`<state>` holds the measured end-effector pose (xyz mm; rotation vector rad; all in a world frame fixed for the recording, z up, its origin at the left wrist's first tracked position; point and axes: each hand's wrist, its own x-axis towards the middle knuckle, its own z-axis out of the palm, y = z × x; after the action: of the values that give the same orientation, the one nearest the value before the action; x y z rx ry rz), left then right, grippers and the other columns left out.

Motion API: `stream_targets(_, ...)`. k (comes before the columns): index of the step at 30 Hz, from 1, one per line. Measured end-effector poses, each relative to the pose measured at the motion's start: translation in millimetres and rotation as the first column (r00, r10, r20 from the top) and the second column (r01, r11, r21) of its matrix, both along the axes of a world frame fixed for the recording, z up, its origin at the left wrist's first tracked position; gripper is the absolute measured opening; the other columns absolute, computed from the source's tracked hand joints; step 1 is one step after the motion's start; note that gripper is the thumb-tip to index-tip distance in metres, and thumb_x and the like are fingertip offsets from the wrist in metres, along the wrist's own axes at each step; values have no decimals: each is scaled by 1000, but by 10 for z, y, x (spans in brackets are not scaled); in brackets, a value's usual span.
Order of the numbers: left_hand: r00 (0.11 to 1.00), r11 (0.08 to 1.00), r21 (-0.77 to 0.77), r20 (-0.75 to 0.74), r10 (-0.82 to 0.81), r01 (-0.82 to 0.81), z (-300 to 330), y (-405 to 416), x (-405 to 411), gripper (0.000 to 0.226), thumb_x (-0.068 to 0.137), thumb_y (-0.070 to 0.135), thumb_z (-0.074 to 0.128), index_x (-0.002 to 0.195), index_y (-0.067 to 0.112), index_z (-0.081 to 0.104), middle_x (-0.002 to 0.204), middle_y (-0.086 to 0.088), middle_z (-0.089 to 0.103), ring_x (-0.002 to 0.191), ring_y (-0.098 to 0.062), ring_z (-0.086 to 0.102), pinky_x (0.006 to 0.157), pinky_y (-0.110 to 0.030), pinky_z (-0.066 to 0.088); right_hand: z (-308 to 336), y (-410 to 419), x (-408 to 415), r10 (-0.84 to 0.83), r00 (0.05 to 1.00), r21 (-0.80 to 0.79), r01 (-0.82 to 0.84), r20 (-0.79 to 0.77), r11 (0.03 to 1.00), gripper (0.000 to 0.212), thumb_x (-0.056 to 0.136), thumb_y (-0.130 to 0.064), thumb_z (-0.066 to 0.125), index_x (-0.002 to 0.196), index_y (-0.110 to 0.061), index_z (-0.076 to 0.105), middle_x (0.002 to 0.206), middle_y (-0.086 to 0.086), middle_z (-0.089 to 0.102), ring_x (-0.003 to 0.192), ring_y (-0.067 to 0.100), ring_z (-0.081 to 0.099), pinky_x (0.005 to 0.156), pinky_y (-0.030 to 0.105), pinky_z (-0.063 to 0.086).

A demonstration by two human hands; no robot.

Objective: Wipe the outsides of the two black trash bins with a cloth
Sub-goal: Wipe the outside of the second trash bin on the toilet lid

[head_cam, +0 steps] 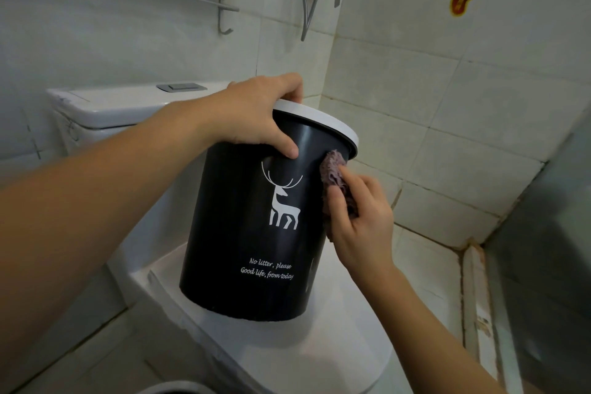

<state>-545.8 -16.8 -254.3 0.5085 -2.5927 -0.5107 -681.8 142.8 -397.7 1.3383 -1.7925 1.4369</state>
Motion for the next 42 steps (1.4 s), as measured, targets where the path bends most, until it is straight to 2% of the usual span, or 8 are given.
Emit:
stream_targets(8,1000,1000,24,4,-12,12,1,13,-2,66,61,30,91,110,59,57,107,23,60,106,-15,56,100,-40,45,0,-39,86,-7,996,-39,10,95,999,36,92,-37,55,115,-13,70,98,-5,57,83,1,51,75,3,37)
stream_targets(14,999,999,-38,41,-4,6,51,129,-48,59,65,17,87,107,43,54,99,22,58,98,-13,55,100,-42,40,-34,-57,139,-28,992,6,28,122,1000,39,93,-40,53,123,-18,66,104,-4,56,85,0,50,76,3,39)
stream_targets(18,998,993,-114,58,17,-11,14,201,-108,59,65,22,85,108,40,48,109,17,59,106,-15,53,102,-39,30,-30,-60,152,-29,984,-7,30,178,1000,33,95,-24,60,128,-19,63,105,-1,57,88,-10,50,75,0,37)
stream_targets(24,999,999,-45,32,29,-27,0,135,-70,62,61,23,89,104,45,50,111,20,58,108,-19,50,100,-37,34,-11,-54,106,-63,985,-6,65,160,998,27,93,-16,66,120,-19,66,104,-3,57,82,1,49,70,11,42)
stream_targets(30,999,1000,0,26,23,-23,-4,94,-35,64,53,28,89,101,47,52,104,23,59,106,-21,56,101,-43,41,23,-21,121,13,975,-10,-11,224,1000,46,93,-52,47,124,-27,69,118,-4,57,104,7,56,86,19,48)
stream_targets(35,999,999,32,31,16,-17,0,130,-15,62,43,39,80,97,51,51,106,21,59,107,-21,55,100,-44,43,56,-36,158,57,941,-85,-30,332,996,22,93,-28,66,115,-27,70,108,-7,64,98,7,61,86,37,53)
stream_targets(38,1000,999,46,27,7,-8,-4,148,-8,63,41,40,78,95,54,51,106,21,60,108,-22,55,100,-45,44,89,-20,198,89,905,-77,-63,417,995,30,88,-35,66,116,-44,59,108,-15,64,100,10,63,85,41,56)
stream_targets(42,1000,996,88,-6,-14,14,-14,119,-5,65,42,34,81,95,59,53,102,19,59,106,-25,55,96,-47,47,54,-8,212,68,932,-42,-57,357,998,35,94,-27,67,129,-29,62,113,-11,62,104,5,58,92,30,51)
